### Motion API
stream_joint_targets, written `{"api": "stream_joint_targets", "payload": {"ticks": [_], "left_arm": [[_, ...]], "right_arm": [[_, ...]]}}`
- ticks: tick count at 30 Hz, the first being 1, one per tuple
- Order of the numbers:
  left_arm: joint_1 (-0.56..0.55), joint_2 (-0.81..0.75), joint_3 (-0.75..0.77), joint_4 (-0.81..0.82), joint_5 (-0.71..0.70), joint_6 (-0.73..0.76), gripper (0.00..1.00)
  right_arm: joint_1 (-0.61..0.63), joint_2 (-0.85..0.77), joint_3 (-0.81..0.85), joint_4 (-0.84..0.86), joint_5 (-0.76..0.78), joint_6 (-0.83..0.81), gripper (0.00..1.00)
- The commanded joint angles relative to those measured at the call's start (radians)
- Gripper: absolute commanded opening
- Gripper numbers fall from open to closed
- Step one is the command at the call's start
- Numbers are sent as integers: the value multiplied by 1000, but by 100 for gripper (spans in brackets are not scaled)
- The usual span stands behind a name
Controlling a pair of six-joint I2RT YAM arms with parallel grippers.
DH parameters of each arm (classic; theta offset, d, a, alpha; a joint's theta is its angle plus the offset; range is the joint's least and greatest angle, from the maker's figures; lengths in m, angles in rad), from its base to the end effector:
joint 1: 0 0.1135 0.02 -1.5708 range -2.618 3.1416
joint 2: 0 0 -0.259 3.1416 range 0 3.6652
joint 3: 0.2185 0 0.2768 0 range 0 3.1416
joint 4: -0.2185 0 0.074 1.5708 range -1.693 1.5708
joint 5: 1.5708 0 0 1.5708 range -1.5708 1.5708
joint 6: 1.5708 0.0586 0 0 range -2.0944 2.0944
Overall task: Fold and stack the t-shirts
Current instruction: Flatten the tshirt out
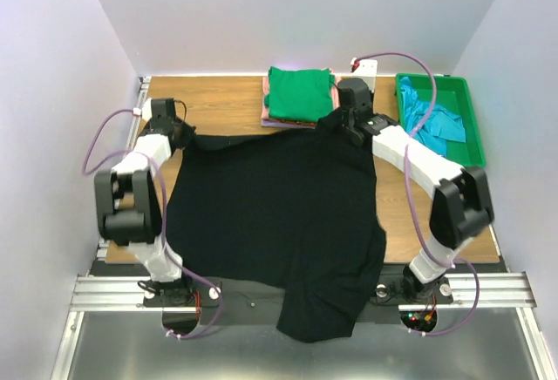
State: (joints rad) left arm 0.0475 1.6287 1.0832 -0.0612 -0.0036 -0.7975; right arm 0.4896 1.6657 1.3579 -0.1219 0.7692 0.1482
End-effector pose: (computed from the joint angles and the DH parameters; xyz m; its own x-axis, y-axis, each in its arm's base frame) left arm 0.4056 0.0195 0.2076 -0.3617 -0.7336 -0.5753 -0.4428 0.6782 -0.5865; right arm 0.3949 0.1643 0.2983 -0.3311 -0.0562 -0.9419 0.2721 0.9501 -0.1524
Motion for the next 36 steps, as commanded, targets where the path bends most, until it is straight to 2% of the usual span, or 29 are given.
{"api": "stream_joint_targets", "payload": {"ticks": [1, 5, 9, 17, 19, 22, 23, 25, 27, 32, 36], "left_arm": [[12, 138, 150, 104, 102, 50, 0], [23, 241, 205, 126, 103, 47, 0], [29, 258, 222, 133, 108, 53, 0], [41, 179, 175, 89, 129, 66, 0], [48, 143, 155, 71, 149, 72, 0], [46, 7, 72, 69, 152, 66, 0], [46, -85, 48, 69, 148, 67, 0], [46, -192, -12, 63, 130, 69, 0], [46, -369, -40, -14, 67, 54, 0], [45, -788, -14, -179, -59, 49, 0], [45, -1001, 136, -287, -64, 60, 0]], "right_arm": [[-46, 75, 105, 96, -53, 88, 0], [-74, 175, 158, 94, -67, 71, 1], [-80, 194, 169, 93, -70, 63, 0], [-80, -4, 24, 55, -217, 119, 0], [-80, -55, 55, -60, -180, 142, 0], [-80, -194, 14, -99, -211, 160, 0], [-80, -246, -32, -99, -234, 168, 0], [-80, -398, -75, -101, -328, 166, 0], [-79, -569, -127, -105, -398, 182, 0], [-79, -880, -128, -194, -450, 228, 0], [-80, -1035, -31, -242, -615, 232, 0]]}}
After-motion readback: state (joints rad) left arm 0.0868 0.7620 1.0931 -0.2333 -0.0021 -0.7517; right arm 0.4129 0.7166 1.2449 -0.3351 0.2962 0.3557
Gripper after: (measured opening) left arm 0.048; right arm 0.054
